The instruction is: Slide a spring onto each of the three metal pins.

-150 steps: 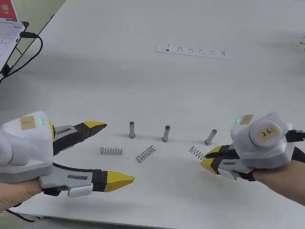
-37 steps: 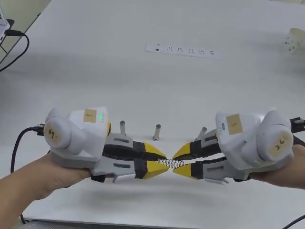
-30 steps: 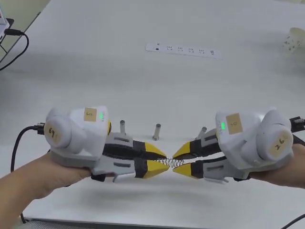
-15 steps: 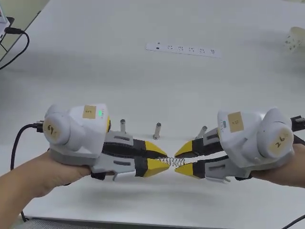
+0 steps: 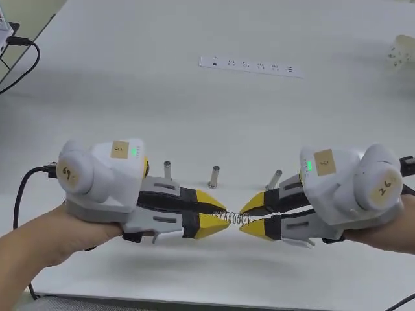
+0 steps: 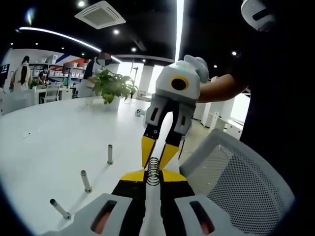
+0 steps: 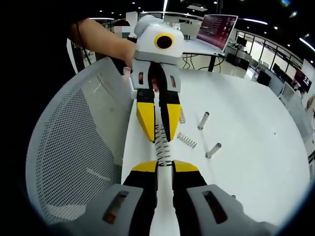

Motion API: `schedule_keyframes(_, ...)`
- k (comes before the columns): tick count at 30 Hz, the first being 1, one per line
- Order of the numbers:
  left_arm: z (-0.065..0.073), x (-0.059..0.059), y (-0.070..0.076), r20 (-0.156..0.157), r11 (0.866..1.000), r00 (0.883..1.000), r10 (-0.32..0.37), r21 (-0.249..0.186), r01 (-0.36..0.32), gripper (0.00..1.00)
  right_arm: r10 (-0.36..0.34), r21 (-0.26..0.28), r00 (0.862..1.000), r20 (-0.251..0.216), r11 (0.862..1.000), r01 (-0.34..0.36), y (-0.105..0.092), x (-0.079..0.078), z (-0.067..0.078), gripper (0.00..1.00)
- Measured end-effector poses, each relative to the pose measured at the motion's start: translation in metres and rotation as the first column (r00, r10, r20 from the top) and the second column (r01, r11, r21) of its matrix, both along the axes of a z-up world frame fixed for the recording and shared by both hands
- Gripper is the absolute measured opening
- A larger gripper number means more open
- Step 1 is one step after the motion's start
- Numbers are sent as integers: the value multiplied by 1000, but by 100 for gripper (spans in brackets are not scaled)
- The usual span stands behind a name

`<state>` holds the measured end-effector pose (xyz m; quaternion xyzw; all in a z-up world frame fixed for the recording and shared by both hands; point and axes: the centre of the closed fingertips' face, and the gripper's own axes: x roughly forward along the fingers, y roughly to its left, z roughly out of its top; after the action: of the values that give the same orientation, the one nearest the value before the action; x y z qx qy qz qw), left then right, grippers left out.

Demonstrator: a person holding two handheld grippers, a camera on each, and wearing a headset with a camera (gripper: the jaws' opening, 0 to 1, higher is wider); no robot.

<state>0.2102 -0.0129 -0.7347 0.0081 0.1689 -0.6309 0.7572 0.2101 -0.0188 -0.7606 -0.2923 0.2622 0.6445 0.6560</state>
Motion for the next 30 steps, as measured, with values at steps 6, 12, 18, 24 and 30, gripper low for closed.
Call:
schedule_keyframes(6, -1, 2, 1, 1, 1000, 1000, 9, -9, -9, 2, -24, 0, 1000, -3, 1000, 24, 0, 3, 6, 7)
schedule_keyframes(12, -2, 3, 3, 0, 1000, 1000, 13, -20, -13, 2, -21, 26, 1000, 6, 999, 21, 4, 5, 21, 7)
schedule_keyframes(18, -2, 3, 4, 0, 1000, 1000, 5, -22, -5, 2, -10, 29, 1000, -2, 1000, 11, 9, 4, 27, 7)
schedule_keyframes(24, -1, 4, 5, 0, 1000, 1000, 4, -28, -4, 2, -3, 41, 1000, -22, 999, 4, 14, 2, 34, 7)
schedule_keyframes(30, 5, 6, 5, -5, 999, 1000, 14, -51, -14, 2, -23, 109, 997, -69, 994, 31, 24, 4, 46, 7)
